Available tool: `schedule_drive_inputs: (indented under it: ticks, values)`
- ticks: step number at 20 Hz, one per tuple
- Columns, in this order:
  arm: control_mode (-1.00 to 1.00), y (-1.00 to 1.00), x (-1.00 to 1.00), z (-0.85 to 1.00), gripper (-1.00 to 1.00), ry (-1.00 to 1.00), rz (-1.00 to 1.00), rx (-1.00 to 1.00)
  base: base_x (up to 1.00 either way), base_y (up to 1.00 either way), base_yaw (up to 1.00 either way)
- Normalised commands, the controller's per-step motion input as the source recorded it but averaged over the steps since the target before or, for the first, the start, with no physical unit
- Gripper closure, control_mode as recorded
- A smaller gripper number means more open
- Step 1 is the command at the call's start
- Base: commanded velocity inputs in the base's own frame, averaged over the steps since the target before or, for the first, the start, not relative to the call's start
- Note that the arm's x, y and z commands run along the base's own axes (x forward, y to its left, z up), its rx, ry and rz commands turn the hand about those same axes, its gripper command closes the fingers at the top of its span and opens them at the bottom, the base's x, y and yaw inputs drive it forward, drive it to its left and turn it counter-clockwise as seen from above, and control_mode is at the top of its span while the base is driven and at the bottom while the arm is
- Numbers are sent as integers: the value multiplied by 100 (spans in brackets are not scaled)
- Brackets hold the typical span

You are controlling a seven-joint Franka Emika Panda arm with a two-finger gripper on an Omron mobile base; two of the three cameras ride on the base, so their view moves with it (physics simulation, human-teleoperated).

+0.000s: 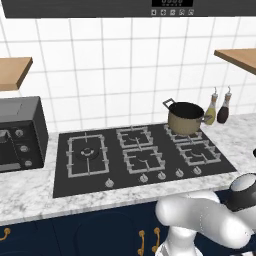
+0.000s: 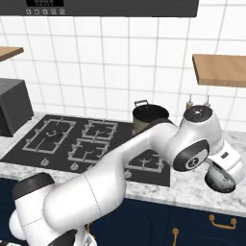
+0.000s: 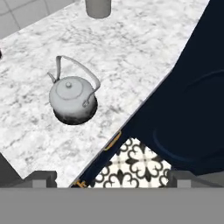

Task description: Pick the kettle from the counter and place it on a stove burner. Then turn the burner on.

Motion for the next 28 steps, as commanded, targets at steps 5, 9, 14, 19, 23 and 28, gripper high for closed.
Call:
schedule_drive_inputs:
  ticks: [5, 9, 14, 19, 23, 28]
  values:
    - [-100, -62, 20, -37, -100, -3, 15, 30, 0, 0, 0]
    - [-100, -32, 3, -68, -100, -15, 16, 18, 0, 0, 0]
    - [-100, -20, 4, -66, -100, -15, 10, 5, 0, 0, 0]
    - [-100, 0, 30, -28, -100, -1, 0, 1, 0, 0, 0]
    - [-100, 2, 47, -36, -100, -6, 2, 5, 0, 0, 0]
    - [-100, -10, 40, -25, -100, -5, 3, -3, 0, 0, 0]
